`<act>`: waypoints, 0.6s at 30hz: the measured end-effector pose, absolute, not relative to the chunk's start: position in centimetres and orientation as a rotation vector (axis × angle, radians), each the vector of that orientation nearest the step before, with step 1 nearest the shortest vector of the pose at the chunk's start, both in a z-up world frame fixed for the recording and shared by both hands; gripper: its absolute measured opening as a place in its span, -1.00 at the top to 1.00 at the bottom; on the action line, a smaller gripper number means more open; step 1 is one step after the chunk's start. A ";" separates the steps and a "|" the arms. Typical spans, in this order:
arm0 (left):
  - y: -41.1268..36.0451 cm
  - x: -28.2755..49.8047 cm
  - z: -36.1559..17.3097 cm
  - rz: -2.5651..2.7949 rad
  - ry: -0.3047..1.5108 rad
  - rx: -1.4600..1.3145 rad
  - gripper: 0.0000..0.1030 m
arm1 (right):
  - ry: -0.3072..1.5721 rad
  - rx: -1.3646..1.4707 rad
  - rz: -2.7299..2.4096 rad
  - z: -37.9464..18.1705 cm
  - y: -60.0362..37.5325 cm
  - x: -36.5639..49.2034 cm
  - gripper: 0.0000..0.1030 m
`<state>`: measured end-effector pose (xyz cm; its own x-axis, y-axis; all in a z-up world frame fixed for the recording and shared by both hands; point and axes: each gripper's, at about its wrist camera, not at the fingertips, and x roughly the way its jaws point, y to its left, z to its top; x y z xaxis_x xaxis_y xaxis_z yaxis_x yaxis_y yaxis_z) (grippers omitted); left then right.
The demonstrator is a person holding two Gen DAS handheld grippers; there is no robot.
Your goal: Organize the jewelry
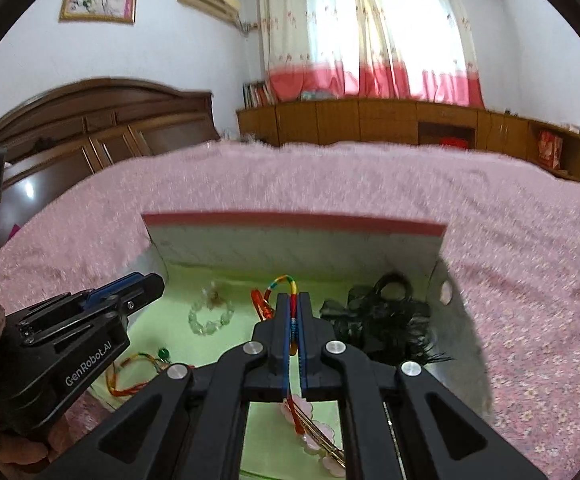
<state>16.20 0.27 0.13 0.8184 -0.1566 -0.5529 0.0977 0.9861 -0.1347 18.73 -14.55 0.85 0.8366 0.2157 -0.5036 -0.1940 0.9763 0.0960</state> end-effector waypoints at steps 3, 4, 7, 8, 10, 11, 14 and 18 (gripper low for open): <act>0.4 16.9 -0.6 -0.144 0.642 -0.124 0.86 | 0.606 0.051 0.213 -0.1 -14.5 19.9 0.92; 0.5 17.0 -0.6 -0.146 0.648 -0.127 0.86 | 0.616 0.054 0.209 -0.2 -14.6 20.0 0.91; 0.3 17.1 -0.4 -0.153 0.659 -0.122 0.84 | 0.661 0.077 0.219 -0.6 -14.9 20.7 0.90; 0.2 17.2 -0.4 -0.159 0.669 -0.119 0.82 | 0.680 0.087 0.228 -0.8 -15.0 20.9 0.90; 0.1 17.2 -0.5 -0.162 0.688 -0.111 0.79 | 0.703 0.100 0.228 -0.9 -15.1 21.0 0.66; 0.0 17.1 -0.4 -0.163 0.694 -0.105 0.76 | 0.703 0.105 0.226 -0.8 -15.2 20.9 0.57; -0.2 16.7 -0.1 -0.171 0.697 -0.110 0.68 | 0.695 0.126 0.249 -0.4 -15.6 20.4 0.48; 0.1 15.9 0.7 -0.177 0.700 -0.121 0.67 | 0.674 0.120 0.259 0.7 -15.9 19.2 0.40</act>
<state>15.88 0.15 0.69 0.7506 -0.2024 -0.6290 0.1212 0.9780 -0.1700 19.17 -15.94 0.70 0.7507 0.2750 -0.6007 -0.1979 0.9611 0.1926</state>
